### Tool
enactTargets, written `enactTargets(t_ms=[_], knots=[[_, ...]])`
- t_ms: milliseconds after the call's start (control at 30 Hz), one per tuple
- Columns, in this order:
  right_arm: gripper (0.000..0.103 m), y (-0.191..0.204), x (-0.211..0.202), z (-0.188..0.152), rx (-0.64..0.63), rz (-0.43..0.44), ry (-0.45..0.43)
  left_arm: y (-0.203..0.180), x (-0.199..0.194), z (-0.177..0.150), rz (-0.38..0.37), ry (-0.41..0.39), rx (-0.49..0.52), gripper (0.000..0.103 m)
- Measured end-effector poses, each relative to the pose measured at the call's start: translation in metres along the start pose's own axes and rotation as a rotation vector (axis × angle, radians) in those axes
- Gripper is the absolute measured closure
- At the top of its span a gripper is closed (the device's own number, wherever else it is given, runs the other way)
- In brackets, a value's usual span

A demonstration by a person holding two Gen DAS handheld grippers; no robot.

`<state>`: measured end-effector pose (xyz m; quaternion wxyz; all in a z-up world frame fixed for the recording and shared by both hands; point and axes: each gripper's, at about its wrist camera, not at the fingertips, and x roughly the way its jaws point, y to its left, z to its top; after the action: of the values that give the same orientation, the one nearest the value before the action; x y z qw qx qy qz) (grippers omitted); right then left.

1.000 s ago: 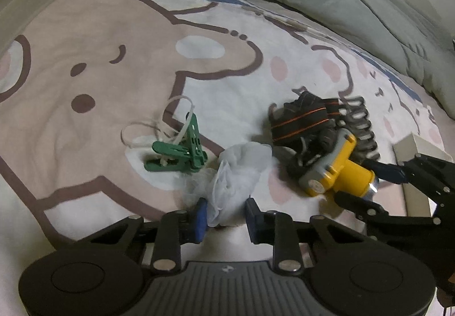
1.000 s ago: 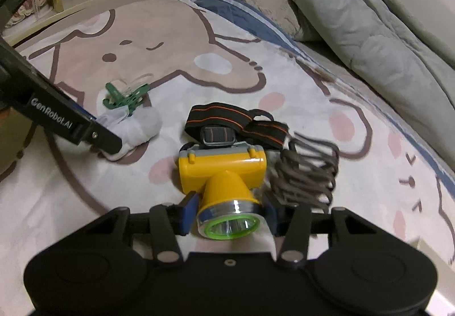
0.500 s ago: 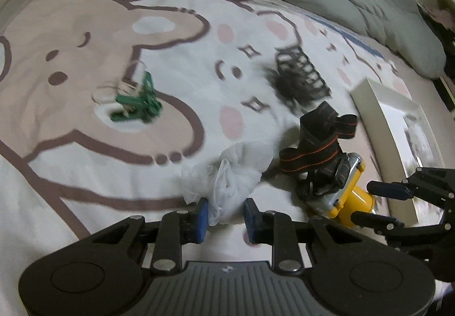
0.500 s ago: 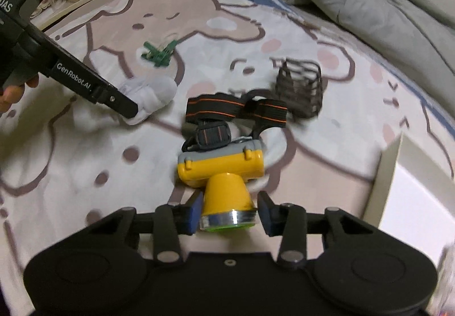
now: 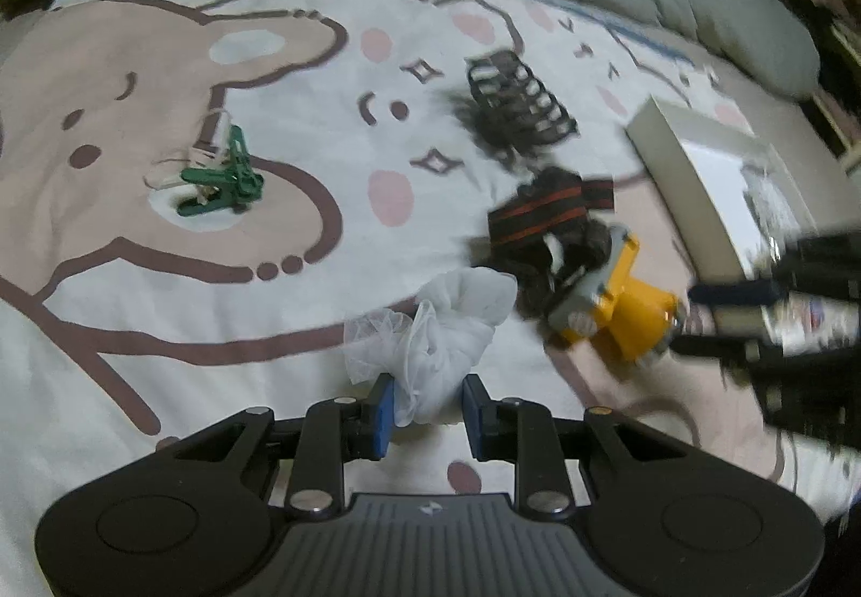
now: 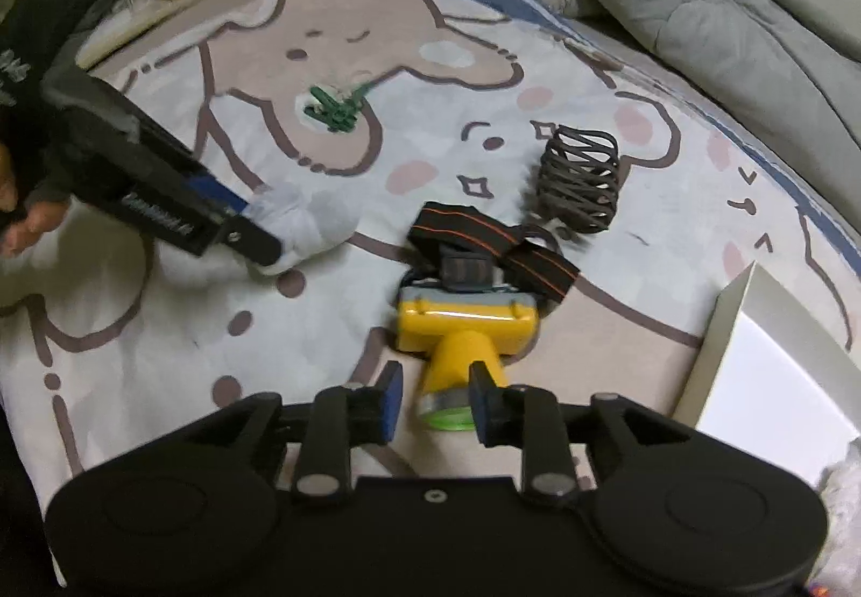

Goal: Organize objects
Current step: 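Lift the white plastic bag with left tool while right tool lifts the yellow headlamp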

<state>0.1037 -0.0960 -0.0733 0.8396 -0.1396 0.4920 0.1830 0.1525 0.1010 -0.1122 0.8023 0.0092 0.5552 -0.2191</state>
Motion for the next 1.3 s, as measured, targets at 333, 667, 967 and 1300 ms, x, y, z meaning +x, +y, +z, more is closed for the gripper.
enactTargets(t_ms=[333,667,967,1300], knots=[[0.065,-0.019,0.048,0.033,-0.018,0.047,0.228,0.001,0.005,0.004,0.0,0.034,0.069,0.056],[0.062,-0.017,0.074,0.039,-0.072,0.065,0.297,-0.01,0.027,0.015,0.033,0.068,0.129,0.045],[0.061,-0.016,0.081,0.019,-0.033,0.052,0.218,-0.017,0.043,0.012,0.094,0.083,0.192,0.052],[0.062,-0.027,0.046,0.004,0.064,0.013,0.024,-0.017,0.014,0.023,0.081,-0.037,0.098,0.066]])
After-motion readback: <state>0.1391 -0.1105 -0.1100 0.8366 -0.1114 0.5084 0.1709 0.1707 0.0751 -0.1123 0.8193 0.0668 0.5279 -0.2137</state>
